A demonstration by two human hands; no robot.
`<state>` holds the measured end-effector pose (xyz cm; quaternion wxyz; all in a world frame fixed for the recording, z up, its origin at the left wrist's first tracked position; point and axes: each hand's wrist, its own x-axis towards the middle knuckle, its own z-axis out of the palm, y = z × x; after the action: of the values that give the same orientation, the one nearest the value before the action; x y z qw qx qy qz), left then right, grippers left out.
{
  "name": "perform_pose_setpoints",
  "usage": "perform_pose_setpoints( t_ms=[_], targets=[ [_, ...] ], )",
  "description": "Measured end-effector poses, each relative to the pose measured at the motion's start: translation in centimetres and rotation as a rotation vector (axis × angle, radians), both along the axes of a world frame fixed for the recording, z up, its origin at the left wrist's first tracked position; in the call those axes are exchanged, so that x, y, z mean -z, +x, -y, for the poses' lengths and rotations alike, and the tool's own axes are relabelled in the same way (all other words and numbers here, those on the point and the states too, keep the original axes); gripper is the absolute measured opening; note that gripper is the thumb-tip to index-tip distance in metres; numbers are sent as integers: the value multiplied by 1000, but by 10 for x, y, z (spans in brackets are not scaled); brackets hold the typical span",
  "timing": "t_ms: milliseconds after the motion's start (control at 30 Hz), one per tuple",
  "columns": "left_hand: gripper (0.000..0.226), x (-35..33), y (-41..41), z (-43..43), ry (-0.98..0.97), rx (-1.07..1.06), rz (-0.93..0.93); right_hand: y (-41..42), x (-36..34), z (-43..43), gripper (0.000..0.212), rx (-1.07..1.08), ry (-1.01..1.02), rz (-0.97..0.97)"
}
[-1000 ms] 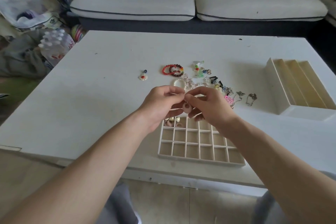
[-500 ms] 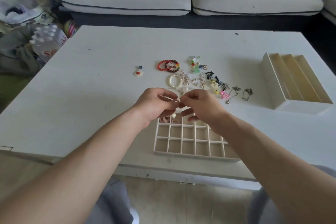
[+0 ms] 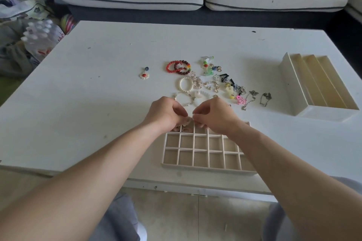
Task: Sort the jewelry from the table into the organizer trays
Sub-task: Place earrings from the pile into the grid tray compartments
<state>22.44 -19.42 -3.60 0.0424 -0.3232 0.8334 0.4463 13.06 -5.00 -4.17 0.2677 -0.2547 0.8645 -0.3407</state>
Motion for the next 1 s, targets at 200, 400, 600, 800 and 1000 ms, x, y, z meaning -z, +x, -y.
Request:
perform_pose_setpoints(
  t_ms=[200, 400, 600, 800, 1000],
  targets=[
    [14, 0, -3, -4, -193, 86, 144, -5, 4, 1, 5, -95, 74, -71],
    [16, 0, -1, -7, -292, 137, 190, -4, 8, 2, 5, -111, 98, -76],
    [16, 2, 0, -15, -436, 186, 194, 1, 12, 4, 7, -87, 148, -117],
    [12, 5, -2, -19, -527, 186, 186, 5, 13, 8, 3, -101, 197, -184],
    [15, 8, -4, -15, -569, 160, 205, 10, 19, 8, 9, -84, 195, -233]
  ],
)
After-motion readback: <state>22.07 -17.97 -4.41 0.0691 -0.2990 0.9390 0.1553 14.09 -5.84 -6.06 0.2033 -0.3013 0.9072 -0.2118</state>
